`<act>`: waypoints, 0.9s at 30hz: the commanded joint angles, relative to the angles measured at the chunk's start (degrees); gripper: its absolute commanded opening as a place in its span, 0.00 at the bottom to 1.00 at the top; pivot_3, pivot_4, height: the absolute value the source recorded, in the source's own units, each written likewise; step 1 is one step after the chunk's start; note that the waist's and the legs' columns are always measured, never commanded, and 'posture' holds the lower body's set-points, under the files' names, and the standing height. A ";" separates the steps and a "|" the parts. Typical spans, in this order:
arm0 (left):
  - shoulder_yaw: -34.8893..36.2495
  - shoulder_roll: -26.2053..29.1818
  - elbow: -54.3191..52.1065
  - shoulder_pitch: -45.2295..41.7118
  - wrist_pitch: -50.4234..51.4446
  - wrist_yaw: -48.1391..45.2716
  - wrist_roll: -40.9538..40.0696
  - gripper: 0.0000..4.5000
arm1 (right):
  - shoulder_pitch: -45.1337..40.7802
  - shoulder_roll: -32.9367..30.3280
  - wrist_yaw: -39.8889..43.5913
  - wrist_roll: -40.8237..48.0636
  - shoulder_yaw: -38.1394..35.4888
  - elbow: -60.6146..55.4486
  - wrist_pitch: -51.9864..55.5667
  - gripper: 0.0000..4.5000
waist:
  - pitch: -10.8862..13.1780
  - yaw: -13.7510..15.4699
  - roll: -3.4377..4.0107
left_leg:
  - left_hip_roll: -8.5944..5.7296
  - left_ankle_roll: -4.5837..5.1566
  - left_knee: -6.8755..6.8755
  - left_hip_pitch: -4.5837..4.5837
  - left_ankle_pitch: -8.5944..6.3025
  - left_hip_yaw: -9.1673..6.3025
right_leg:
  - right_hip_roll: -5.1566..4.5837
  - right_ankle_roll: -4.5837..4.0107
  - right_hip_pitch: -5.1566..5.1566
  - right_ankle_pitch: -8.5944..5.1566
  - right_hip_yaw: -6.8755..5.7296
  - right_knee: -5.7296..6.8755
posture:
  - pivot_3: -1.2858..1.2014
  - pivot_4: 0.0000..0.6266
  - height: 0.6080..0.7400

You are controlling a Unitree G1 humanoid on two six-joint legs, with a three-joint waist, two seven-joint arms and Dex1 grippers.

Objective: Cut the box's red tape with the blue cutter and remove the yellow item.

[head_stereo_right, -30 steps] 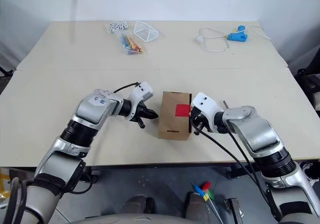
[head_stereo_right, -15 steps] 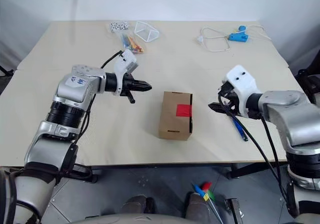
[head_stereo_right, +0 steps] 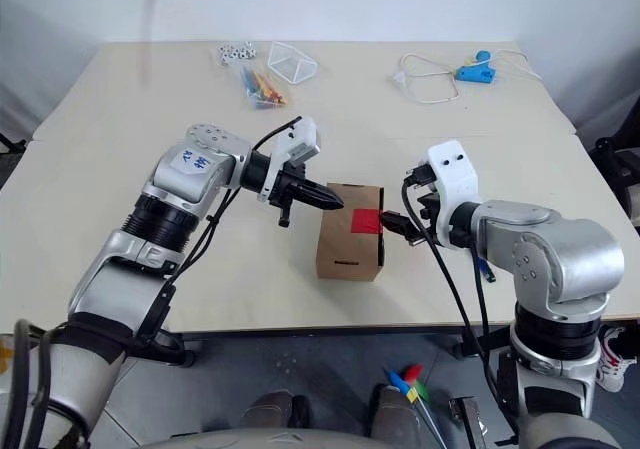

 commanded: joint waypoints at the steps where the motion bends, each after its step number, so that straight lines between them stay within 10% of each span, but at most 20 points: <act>1: -2.59 -1.63 5.01 -1.28 -5.71 0.15 3.80 0.00 | 2.49 2.53 -3.62 0.44 0.27 0.08 0.30 0.99 | 0.00 0.03 0.00 | -0.01 0.00 -0.01 0.01 0.00 0.01 | 0.00 0.00 0.00 0.00 0.01 0.02 | 0.52 0.24 1.00; 14: -4.35 -3.83 11.42 -1.17 -10.89 -1.73 8.25 0.00 | 2.75 0.80 -6.18 2.96 1.53 2.60 0.30 0.99 | -0.02 0.09 -0.01 | -0.01 0.00 0.03 0.05 0.00 0.01 | -0.01 0.00 0.04 0.00 0.04 0.04 | 0.52 0.24 1.00; 27: -6.80 -3.24 6.18 3.17 -9.28 -5.17 9.91 0.00 | 7.19 -16.75 0.88 1.89 13.35 9.01 -4.94 0.99 | -0.17 0.17 -0.14 | -0.01 0.02 0.03 0.13 -0.01 -0.01 | -0.03 0.00 0.16 0.00 0.04 -0.02 | 0.52 0.24 1.00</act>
